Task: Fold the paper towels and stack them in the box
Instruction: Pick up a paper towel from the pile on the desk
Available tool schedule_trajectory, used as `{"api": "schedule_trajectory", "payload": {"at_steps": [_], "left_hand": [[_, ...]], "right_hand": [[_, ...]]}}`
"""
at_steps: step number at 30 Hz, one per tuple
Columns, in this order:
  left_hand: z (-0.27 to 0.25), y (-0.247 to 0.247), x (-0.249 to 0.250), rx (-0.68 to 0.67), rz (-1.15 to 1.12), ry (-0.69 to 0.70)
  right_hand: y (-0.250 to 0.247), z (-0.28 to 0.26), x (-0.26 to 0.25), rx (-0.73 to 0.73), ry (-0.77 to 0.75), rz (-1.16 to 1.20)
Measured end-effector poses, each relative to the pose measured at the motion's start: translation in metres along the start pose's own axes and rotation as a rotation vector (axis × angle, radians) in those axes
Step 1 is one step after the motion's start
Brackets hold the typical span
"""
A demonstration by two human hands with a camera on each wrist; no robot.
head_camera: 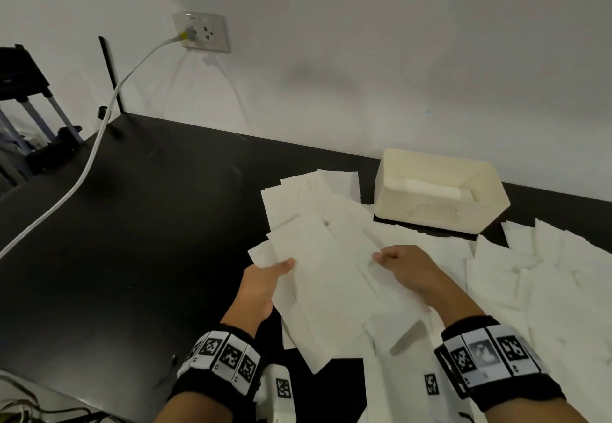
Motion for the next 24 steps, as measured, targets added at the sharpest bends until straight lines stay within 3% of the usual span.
{"api": "schedule_trajectory", "payload": {"at_steps": [3, 6, 9, 10, 17, 21, 24], "left_hand": [[0.003, -0.005, -0.001, 0.021, 0.008, -0.009], [0.004, -0.007, -0.002, 0.029, 0.019, -0.017], [0.005, -0.006, -0.002, 0.014, 0.016, -0.024], [0.005, -0.005, -0.002, 0.006, 0.004, -0.027], [0.004, 0.004, 0.002, -0.082, -0.078, -0.036], [0.003, 0.008, 0.005, 0.029, 0.060, 0.018], [-0.003, 0.017, 0.012, -0.037, -0.006, 0.050]], "right_hand": [[-0.020, 0.000, 0.000, 0.150, -0.016, -0.058], [-0.042, 0.001, 0.003, 0.302, -0.033, 0.231], [-0.033, 0.004, -0.002, 0.180, -0.026, 0.781], [-0.025, 0.005, -0.005, 0.131, -0.025, 0.838], [0.057, 0.013, -0.017, 0.021, -0.050, 0.174], [0.067, 0.010, -0.022, 0.002, -0.098, -0.016], [0.050, 0.004, -0.028, 0.050, -0.136, 0.001]]}}
Point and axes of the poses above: each hand's wrist, its own z-axis towards the middle knuckle, its own y-axis out of the palm, x = y × z, the point moved 7 cm from there along z, towards the middle knuckle, and after that the axes turned 3 degrees about -z, right-handed, at the moved point
